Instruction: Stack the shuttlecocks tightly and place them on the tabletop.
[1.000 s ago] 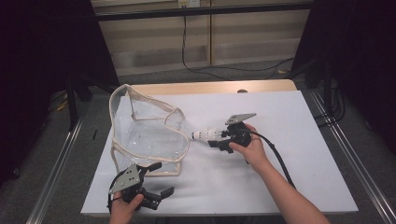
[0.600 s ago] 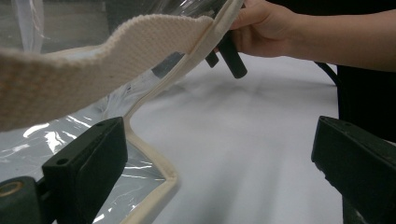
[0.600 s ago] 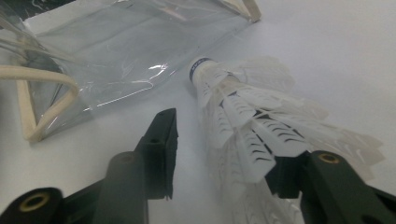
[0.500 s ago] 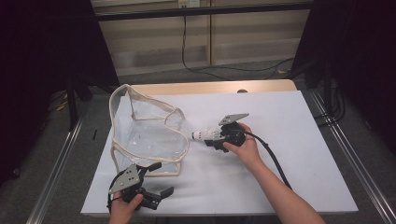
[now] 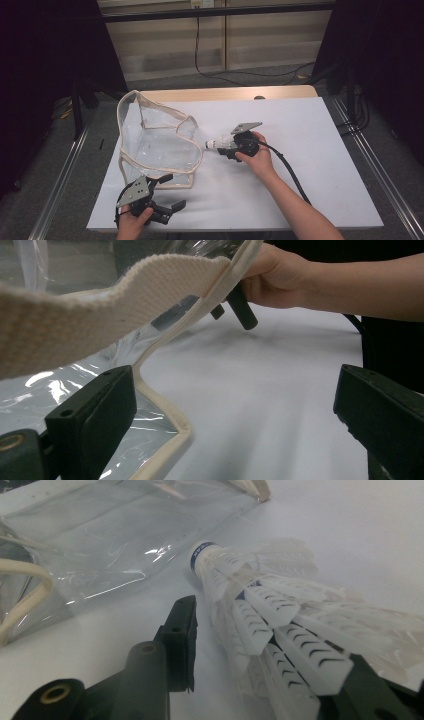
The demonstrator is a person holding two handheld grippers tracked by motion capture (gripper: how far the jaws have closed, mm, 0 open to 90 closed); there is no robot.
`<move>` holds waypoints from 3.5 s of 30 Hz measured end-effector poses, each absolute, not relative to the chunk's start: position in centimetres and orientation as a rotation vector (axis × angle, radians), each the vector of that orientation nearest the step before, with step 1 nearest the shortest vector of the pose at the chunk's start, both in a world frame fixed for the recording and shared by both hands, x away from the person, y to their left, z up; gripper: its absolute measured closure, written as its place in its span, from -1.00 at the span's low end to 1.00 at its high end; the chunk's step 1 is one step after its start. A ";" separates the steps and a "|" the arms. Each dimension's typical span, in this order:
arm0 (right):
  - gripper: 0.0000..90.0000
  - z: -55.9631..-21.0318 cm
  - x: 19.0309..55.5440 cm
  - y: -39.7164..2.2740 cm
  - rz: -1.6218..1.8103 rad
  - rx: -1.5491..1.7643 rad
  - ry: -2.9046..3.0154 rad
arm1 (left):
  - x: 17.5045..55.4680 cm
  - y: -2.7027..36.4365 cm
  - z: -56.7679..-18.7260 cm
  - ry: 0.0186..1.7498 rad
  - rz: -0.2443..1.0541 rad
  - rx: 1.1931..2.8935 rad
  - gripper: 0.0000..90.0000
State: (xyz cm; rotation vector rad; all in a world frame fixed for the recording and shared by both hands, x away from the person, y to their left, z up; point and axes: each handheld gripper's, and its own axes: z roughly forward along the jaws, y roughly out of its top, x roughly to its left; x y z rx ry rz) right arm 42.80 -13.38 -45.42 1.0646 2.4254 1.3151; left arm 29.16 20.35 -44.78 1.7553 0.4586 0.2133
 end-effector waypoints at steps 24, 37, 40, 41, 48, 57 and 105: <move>0.85 -45.1 43.1 -13.6 1.264 1.042 2.427 | 29.1 20.6 -44.7 0.464 0.219 1.745 -0.92; 0.93 -44.0 42.5 -15.6 1.289 1.068 2.437 | 28.9 20.8 -44.7 0.468 0.223 1.748 -0.92; 0.94 -43.8 42.3 -16.0 1.303 1.073 2.438 | 28.9 20.6 -44.7 0.466 0.220 1.751 -0.92; 0.94 -43.7 42.2 -16.1 1.307 1.075 2.439 | 28.9 20.6 -44.8 0.466 0.220 1.754 -0.92; 0.95 -43.1 41.8 -16.7 1.337 1.083 2.460 | 28.9 20.6 -44.7 0.464 0.222 1.751 -0.92; 0.95 -43.5 41.5 -16.9 1.383 1.097 2.486 | 28.9 20.5 -44.7 0.464 0.222 1.752 -0.92; 0.95 -44.3 41.5 -16.3 1.426 1.125 2.491 | 28.9 20.6 -44.7 0.461 0.228 1.751 -0.92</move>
